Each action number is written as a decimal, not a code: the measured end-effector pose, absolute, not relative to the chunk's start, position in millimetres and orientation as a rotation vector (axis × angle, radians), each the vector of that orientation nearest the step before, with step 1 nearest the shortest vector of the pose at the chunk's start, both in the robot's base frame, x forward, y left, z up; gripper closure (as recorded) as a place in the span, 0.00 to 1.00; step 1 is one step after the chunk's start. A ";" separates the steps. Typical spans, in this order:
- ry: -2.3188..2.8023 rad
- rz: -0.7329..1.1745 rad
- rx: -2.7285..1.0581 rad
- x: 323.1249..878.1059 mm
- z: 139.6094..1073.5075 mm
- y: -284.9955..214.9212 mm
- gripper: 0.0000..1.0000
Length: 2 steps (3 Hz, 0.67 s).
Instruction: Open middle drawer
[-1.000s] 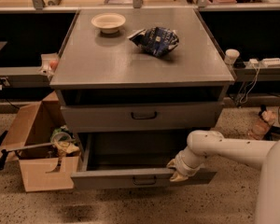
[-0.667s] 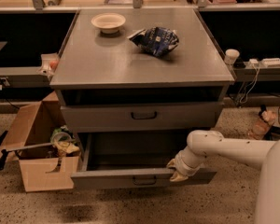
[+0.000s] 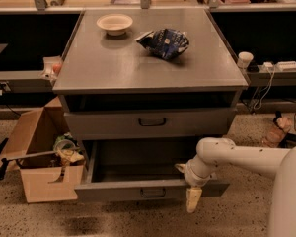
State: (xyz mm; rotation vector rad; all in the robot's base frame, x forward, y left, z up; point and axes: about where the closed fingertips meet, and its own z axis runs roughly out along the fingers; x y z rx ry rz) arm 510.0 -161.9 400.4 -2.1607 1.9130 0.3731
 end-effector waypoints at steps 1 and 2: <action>1.913 0.373 -2.161 510.0 400.4 -161.9 0.00; 1.924 0.426 -2.186 492.1 396.1 -167.5 0.08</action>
Offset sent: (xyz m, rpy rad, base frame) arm -0.0457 -0.0168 -0.0078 -0.0079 0.1158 0.0343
